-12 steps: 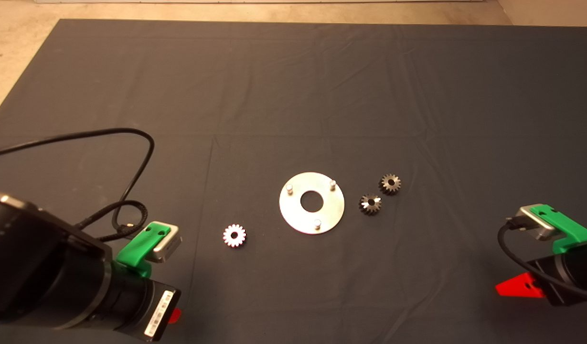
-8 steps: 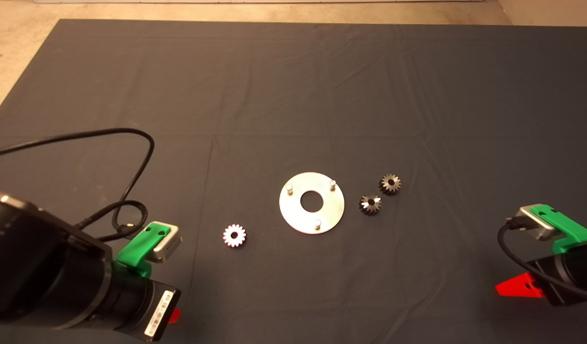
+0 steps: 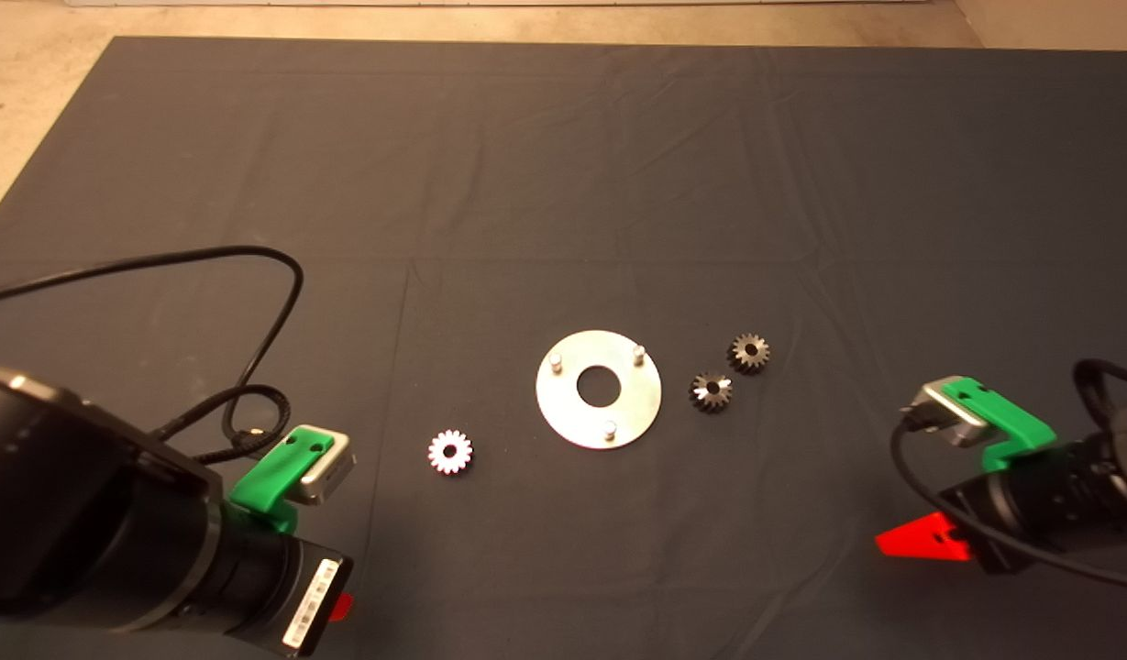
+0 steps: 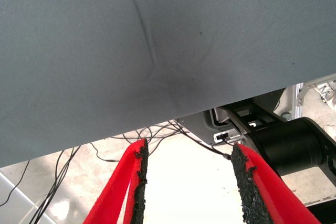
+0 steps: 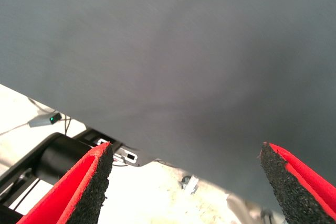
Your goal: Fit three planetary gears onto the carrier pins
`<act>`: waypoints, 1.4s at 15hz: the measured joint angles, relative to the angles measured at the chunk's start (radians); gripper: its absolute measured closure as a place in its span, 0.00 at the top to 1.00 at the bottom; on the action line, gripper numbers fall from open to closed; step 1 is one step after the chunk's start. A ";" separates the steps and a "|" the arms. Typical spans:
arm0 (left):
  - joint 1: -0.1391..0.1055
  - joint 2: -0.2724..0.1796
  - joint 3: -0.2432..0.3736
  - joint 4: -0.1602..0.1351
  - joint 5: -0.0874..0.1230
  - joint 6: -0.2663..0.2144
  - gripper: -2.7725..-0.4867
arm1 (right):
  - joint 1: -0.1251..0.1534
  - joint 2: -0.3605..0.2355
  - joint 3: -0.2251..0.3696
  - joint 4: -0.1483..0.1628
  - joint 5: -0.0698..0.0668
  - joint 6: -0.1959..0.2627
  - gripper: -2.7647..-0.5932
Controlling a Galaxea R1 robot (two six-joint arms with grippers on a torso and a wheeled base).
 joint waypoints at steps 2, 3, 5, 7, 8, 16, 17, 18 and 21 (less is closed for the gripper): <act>0.000 0.003 0.000 0.000 -0.001 0.000 0.24 | 0.000 0.045 -0.053 -0.011 0.001 0.000 0.74; 0.000 0.003 0.000 0.000 0.000 0.000 0.24 | 0.000 0.068 -0.078 -0.019 -0.002 0.000 0.74; 0.000 0.007 0.000 0.000 0.000 0.000 0.24 | 0.000 0.101 -0.109 -0.036 -0.002 -0.002 0.74; 0.000 0.011 0.000 0.000 0.000 -0.001 0.24 | 0.000 0.117 -0.140 -0.047 -0.003 -0.015 0.77; 0.000 0.016 0.000 0.000 0.000 -0.007 0.24 | -0.001 0.138 -0.182 -0.066 -0.006 -0.045 0.81; 0.000 0.084 0.000 0.000 -0.001 -0.045 0.24 | -0.066 0.324 -0.306 -0.114 -0.008 -0.064 0.81; 0.000 0.086 0.000 0.000 0.000 -0.046 0.24 | -0.070 0.331 -0.312 -0.121 -0.005 -0.064 0.81; 0.000 0.085 0.000 0.000 0.000 -0.047 0.24 | -0.069 0.331 -0.320 -0.130 -0.007 -0.073 0.81; 0.000 0.092 0.000 0.000 0.000 -0.049 0.24 | -0.069 0.348 -0.349 -0.142 -0.045 -0.131 0.81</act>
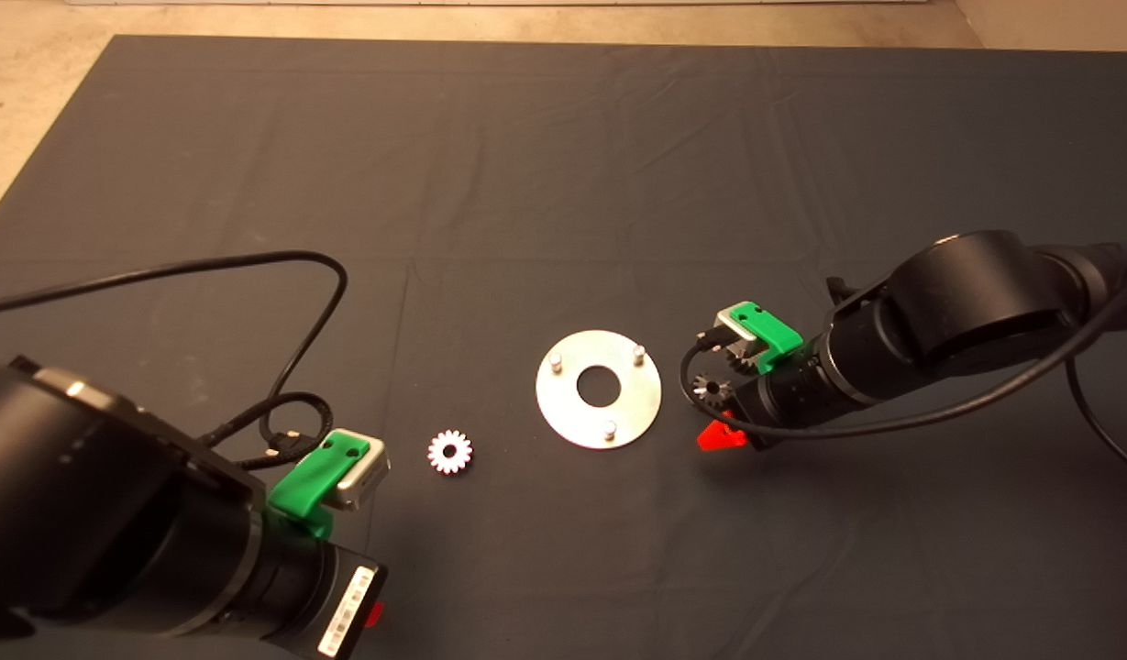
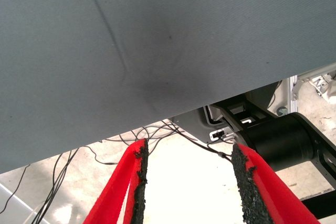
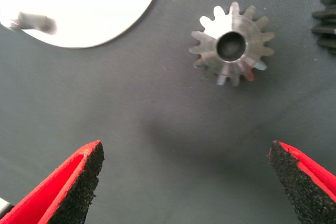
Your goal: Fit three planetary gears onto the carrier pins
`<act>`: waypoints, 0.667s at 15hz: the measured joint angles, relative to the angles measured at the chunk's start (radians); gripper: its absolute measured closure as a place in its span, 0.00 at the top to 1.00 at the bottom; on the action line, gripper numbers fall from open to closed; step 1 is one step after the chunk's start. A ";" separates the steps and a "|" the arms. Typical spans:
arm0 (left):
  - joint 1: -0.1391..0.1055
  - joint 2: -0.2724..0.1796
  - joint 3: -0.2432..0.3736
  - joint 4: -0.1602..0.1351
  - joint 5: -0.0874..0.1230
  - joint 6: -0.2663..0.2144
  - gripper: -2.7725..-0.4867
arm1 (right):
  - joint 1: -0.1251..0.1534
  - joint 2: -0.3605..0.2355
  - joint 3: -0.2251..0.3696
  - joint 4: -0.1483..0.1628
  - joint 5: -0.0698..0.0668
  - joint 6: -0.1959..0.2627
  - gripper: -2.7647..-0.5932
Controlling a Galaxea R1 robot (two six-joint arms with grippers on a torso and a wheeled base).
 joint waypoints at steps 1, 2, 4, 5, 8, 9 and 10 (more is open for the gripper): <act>0.000 0.002 0.000 0.000 0.000 0.000 0.24 | 0.000 0.011 -0.007 -0.001 -0.024 -0.013 0.81; 0.000 0.002 0.000 0.000 0.000 0.000 0.24 | 0.000 0.025 -0.012 -0.001 -0.050 -0.028 0.81; 0.000 0.002 0.000 0.000 0.000 -0.001 0.24 | 0.000 0.051 -0.023 -0.001 -0.089 -0.053 0.81; 0.000 0.002 0.000 0.000 0.000 -0.001 0.24 | 0.000 0.056 -0.026 -0.001 -0.091 -0.053 0.81; 0.000 0.002 0.000 0.000 0.000 -0.001 0.24 | 0.000 0.055 -0.050 -0.002 -0.095 -0.070 0.81; 0.000 0.001 0.000 0.000 0.000 -0.001 0.24 | 0.000 0.054 -0.058 -0.002 -0.095 -0.076 0.81; 0.000 0.001 0.000 0.000 0.000 -0.001 0.24 | 0.000 0.054 -0.068 -0.003 -0.097 -0.080 0.81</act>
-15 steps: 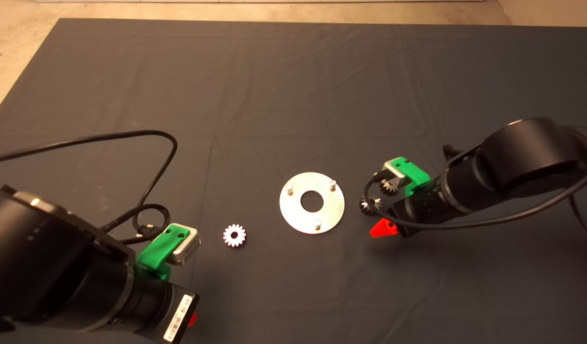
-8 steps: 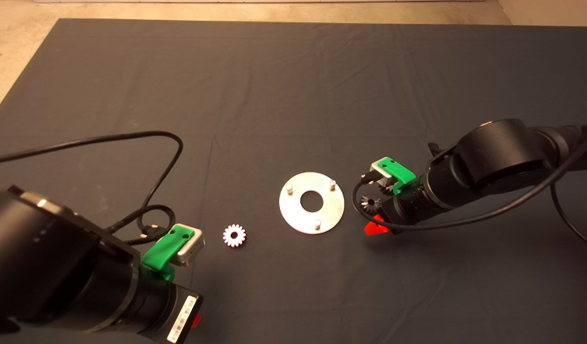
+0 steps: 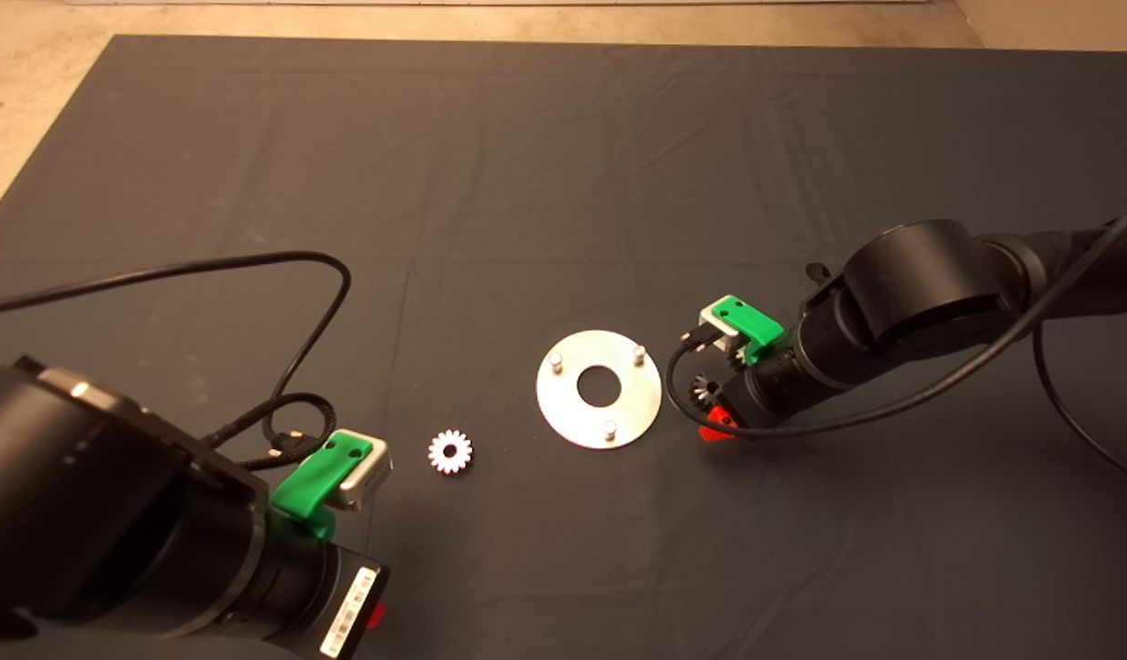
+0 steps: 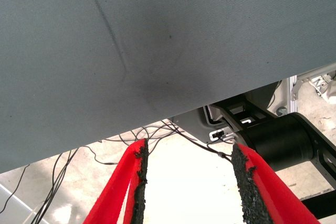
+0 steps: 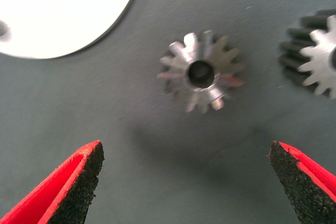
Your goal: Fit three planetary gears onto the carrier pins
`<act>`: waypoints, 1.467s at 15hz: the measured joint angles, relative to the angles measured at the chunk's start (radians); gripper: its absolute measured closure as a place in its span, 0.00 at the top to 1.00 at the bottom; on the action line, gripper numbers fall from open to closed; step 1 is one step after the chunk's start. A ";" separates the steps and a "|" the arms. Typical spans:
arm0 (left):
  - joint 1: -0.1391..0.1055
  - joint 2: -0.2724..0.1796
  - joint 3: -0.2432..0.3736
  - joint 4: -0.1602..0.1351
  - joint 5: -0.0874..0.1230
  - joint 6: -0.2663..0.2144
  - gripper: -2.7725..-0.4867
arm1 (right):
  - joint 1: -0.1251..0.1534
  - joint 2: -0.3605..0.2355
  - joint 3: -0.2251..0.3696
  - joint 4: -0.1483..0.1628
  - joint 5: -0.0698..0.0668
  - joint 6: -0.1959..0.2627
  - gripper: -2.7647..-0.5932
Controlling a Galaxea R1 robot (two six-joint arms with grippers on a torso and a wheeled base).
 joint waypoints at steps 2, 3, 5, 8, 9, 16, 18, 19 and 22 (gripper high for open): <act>0.000 0.000 0.000 0.000 0.000 0.000 0.24 | 0.000 0.000 -0.015 -0.003 0.000 -0.006 0.81; 0.000 -0.002 0.000 0.000 0.000 0.000 0.24 | 0.000 0.000 -0.018 -0.010 0.000 -0.006 0.81; 0.000 -0.002 0.000 0.000 0.000 0.000 0.24 | 0.000 0.000 -0.020 -0.012 0.001 -0.015 0.81; 0.000 -0.002 0.000 0.000 0.000 0.000 0.24 | 0.000 0.000 -0.039 -0.015 0.001 -0.032 0.78; 0.000 -0.002 0.000 0.000 0.000 0.000 0.24 | 0.000 0.000 -0.044 -0.017 0.001 -0.032 0.78; 0.000 -0.002 0.000 0.000 0.000 0.000 0.24 | -0.038 0.021 -0.070 -0.034 0.005 -0.045 0.70; 0.000 -0.002 0.000 0.000 0.000 0.000 0.24 | -0.039 0.026 -0.071 -0.035 0.009 -0.048 0.65; 0.000 -0.002 0.000 0.000 0.000 0.000 0.24 | -0.039 0.026 -0.073 -0.036 0.009 -0.048 0.64; 0.000 -0.002 0.000 0.000 0.000 0.000 0.24 | -0.039 0.028 -0.078 -0.043 0.009 -0.050 0.57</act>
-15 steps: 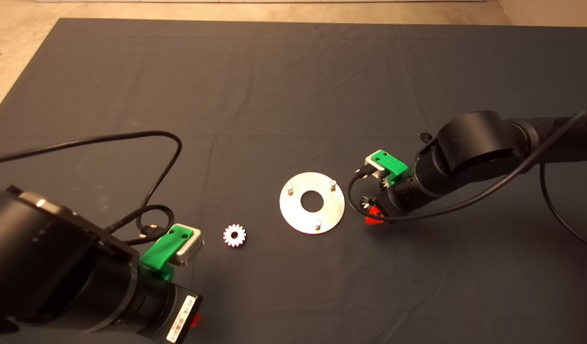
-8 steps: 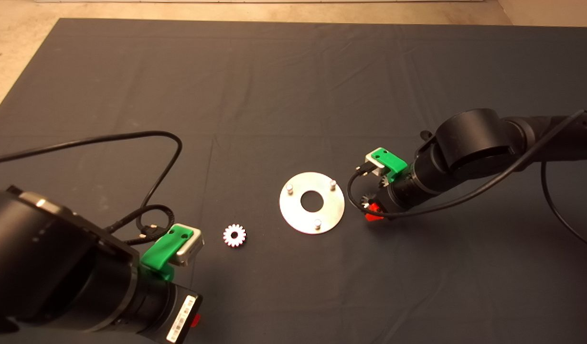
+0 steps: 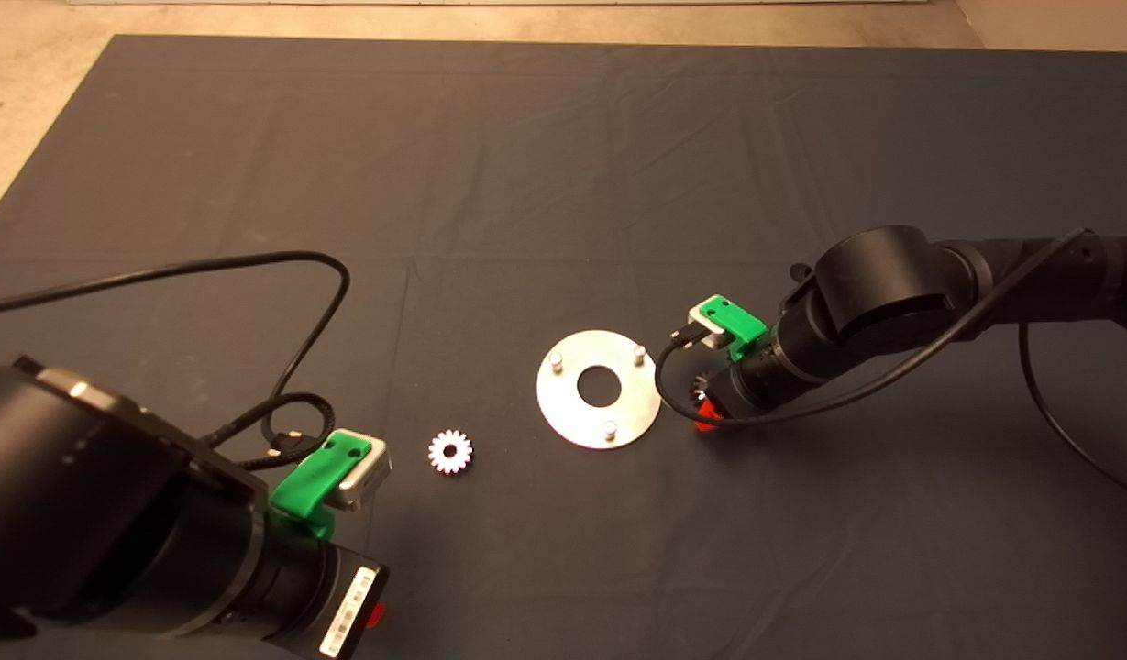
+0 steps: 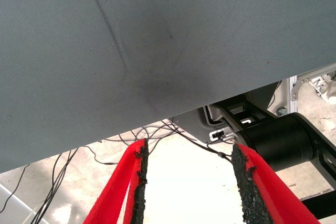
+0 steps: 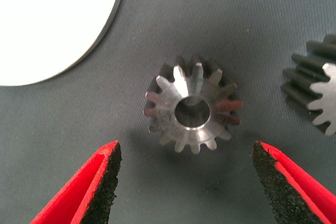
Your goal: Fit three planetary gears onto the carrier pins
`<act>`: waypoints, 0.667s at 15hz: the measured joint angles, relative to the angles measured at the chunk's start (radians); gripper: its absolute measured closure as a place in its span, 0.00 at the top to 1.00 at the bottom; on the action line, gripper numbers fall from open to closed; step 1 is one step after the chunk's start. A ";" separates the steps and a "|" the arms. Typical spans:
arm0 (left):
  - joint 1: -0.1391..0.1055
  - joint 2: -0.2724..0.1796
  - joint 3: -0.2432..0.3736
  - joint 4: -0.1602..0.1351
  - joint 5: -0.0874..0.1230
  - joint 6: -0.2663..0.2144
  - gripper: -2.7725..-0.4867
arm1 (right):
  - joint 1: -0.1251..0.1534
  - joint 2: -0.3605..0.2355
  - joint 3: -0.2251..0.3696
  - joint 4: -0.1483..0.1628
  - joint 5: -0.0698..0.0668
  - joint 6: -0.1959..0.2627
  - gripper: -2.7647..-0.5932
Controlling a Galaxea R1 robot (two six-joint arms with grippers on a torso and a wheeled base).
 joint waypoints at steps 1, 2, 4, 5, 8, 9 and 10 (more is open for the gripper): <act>0.000 0.000 0.000 0.000 0.000 0.000 0.24 | 0.000 0.001 -0.004 -0.002 0.000 0.000 0.57; 0.000 0.000 0.000 0.000 0.000 0.000 0.24 | 0.000 0.003 -0.007 -0.004 0.000 0.000 0.54; 0.000 0.000 0.000 0.000 0.000 0.000 0.24 | 0.000 0.006 -0.008 -0.007 0.000 -0.004 0.51; 0.000 0.000 0.000 0.000 0.000 0.000 0.24 | 0.000 0.006 -0.008 -0.007 0.000 -0.005 0.49; 0.000 0.000 0.000 0.000 0.000 0.000 0.24 | 0.000 0.015 -0.024 -0.008 0.000 -0.012 0.44; 0.000 0.000 0.000 0.000 0.000 0.000 0.24 | 0.000 0.017 -0.030 -0.011 0.000 -0.013 0.44; 0.000 0.000 0.000 0.000 0.000 0.000 0.24 | 0.000 0.020 -0.035 -0.012 0.001 -0.015 0.44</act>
